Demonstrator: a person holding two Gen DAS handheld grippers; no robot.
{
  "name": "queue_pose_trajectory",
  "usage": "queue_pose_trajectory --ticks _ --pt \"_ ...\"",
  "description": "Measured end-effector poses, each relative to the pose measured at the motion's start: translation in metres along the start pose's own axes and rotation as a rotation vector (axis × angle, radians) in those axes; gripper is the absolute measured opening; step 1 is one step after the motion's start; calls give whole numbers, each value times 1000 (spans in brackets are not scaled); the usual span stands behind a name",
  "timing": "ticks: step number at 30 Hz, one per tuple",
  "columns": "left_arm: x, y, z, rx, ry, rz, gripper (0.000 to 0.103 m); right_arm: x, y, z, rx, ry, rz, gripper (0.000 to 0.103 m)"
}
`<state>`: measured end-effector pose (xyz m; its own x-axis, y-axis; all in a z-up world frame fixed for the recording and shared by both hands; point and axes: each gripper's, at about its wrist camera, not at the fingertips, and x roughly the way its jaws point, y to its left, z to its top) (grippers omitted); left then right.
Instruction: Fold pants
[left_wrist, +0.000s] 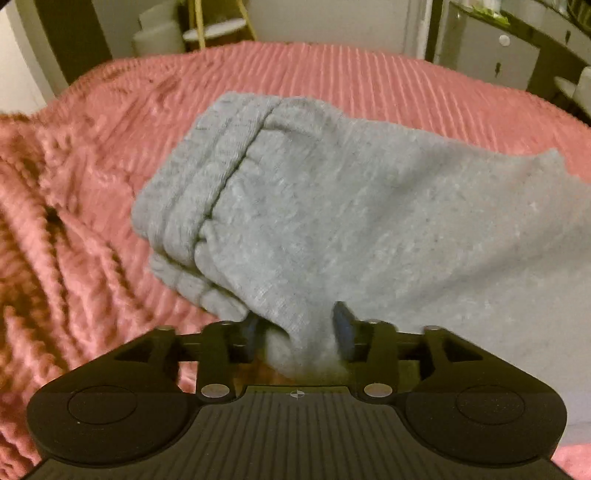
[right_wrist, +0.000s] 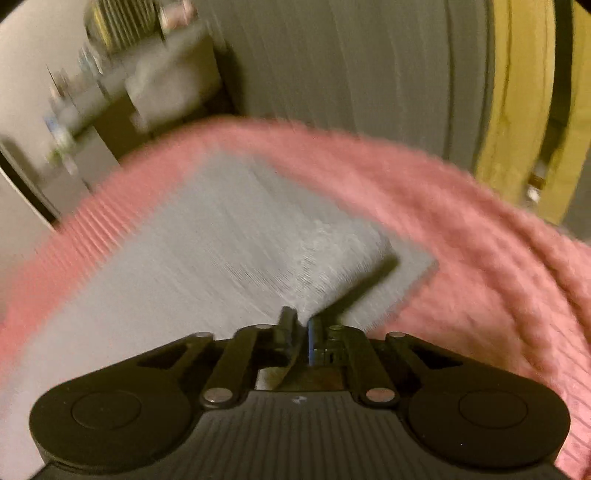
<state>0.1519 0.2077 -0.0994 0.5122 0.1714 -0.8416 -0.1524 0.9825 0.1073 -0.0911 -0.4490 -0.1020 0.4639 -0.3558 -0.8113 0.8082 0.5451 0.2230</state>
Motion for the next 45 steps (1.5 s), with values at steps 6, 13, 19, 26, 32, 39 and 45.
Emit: queue_pose_trajectory --ticks 6,13,19,26,32,39,45 --pt "-39 4 7 36 -59 103 76 -24 -17 9 109 -58 28 24" --pt "-91 -18 -5 24 -174 120 91 -31 -28 9 98 -87 63 43" --pt "-96 -68 -17 100 -168 20 96 -11 -35 19 135 -39 106 43" --pt "-85 -120 -39 219 -110 -19 96 7 -35 21 159 11 132 11" --pt "-85 -148 -51 292 -101 -23 96 16 -43 16 200 15 161 14" --pt "-86 -167 -57 357 -61 -16 96 3 -19 27 70 -62 106 5" --pt "-97 -171 -53 355 -94 -4 96 -37 -22 39 -25 -206 64 3"
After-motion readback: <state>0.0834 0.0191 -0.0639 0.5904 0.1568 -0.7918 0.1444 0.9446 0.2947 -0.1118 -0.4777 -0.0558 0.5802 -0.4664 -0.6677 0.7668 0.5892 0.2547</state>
